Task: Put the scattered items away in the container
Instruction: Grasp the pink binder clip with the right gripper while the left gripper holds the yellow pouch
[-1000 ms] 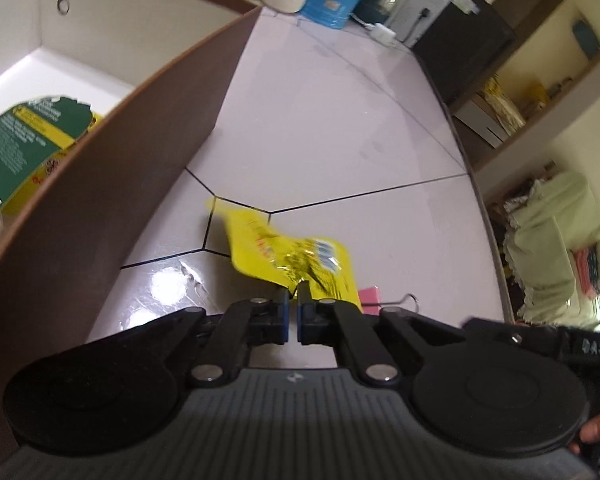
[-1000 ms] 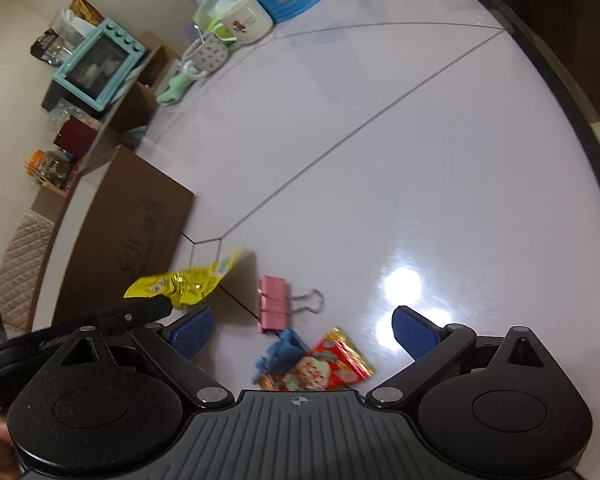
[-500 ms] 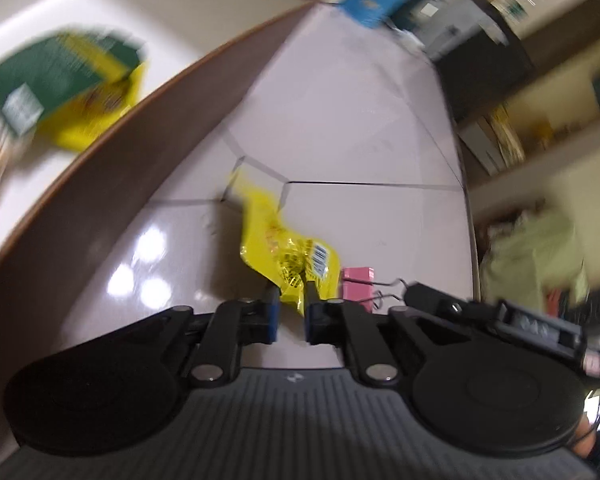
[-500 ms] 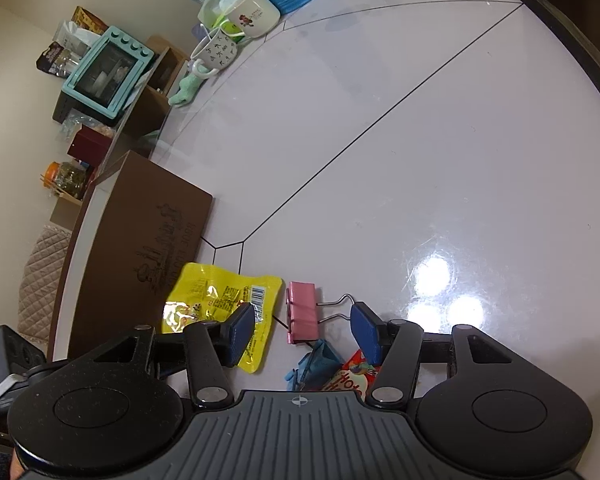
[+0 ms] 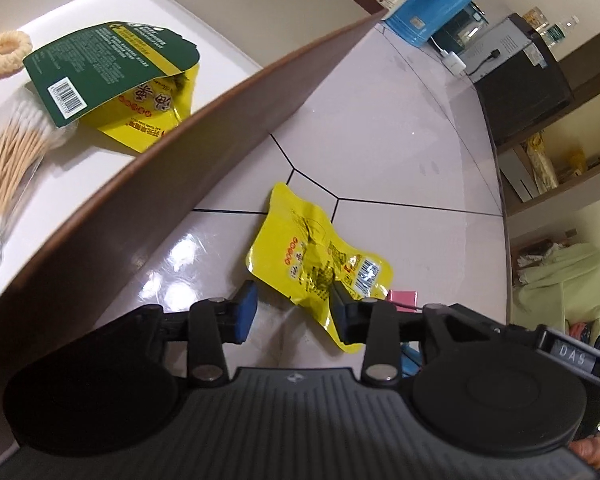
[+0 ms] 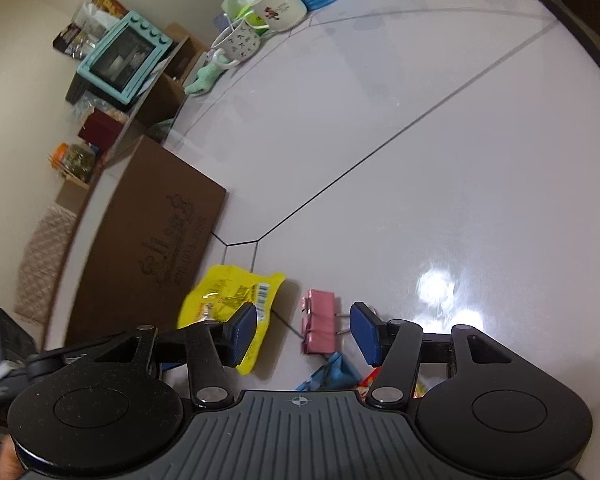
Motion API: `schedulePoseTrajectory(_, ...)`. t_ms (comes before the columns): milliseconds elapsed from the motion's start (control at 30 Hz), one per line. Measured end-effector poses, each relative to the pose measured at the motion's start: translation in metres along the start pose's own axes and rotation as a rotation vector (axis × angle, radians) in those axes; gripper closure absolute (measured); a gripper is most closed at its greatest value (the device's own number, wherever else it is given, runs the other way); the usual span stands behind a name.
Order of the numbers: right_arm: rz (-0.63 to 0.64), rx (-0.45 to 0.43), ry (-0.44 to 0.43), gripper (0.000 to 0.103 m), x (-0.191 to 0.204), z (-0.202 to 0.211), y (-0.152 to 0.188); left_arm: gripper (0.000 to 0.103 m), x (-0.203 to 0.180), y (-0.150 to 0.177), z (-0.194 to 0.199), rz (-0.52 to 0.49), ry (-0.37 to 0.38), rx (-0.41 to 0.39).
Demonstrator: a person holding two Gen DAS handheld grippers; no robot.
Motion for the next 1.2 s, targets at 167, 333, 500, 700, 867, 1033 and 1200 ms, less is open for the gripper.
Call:
schedulePoseTrajectory(167, -0.014, -0.03, 0.015, 0.103, -0.006, 0.005, 0.002, 0.069, 0.0, 0.0, -0.001, 0.007, -0.004, 0.0)
schedulePoseTrajectory(333, -0.066, -0.105, 0.022, 0.103, -0.019, 0.029, -0.005, 0.068, 0.001, 0.0, 0.0, 0.017, -0.01, -0.011)
schedulePoseTrajectory(500, -0.096, -0.132, 0.051, 0.103, -0.031, 0.045, -0.006, 0.064, 0.0, -0.004, -0.003, 0.03, -0.012, -0.039)
schedulePoseTrajectory(700, -0.136, -0.135, 0.049, 0.103, -0.035, 0.052, 0.003, 0.098, -0.008, -0.005, -0.004, -0.025, 0.052, -0.057)
schedulePoseTrajectory(867, -0.144, -0.141, 0.035, 0.103, -0.033, 0.06, 0.005, 0.103, -0.021, -0.006, 0.008, -0.105, 0.109, -0.078)
schedulePoseTrajectory(1033, -0.141, -0.164, 0.016, 0.103, -0.027, 0.07, 0.004, 0.103, -0.031, -0.006, 0.023, -0.179, 0.126, -0.094)
schedulePoseTrajectory(1200, -0.142, -0.192, -0.004, 0.103, -0.018, 0.081, 0.004, 0.103, -0.037, -0.007, 0.046, -0.219, 0.157, -0.127)
Point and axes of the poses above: each gripper's, at about its wrist camera, not at the fingertips, and z roughly against the way its jaws point, x to its left, y to its underside, the point moved 2 cm from there along -z, roughly the way its jaws point, and after that the axes turned 1 degree about -x, right-handed, at the moved point
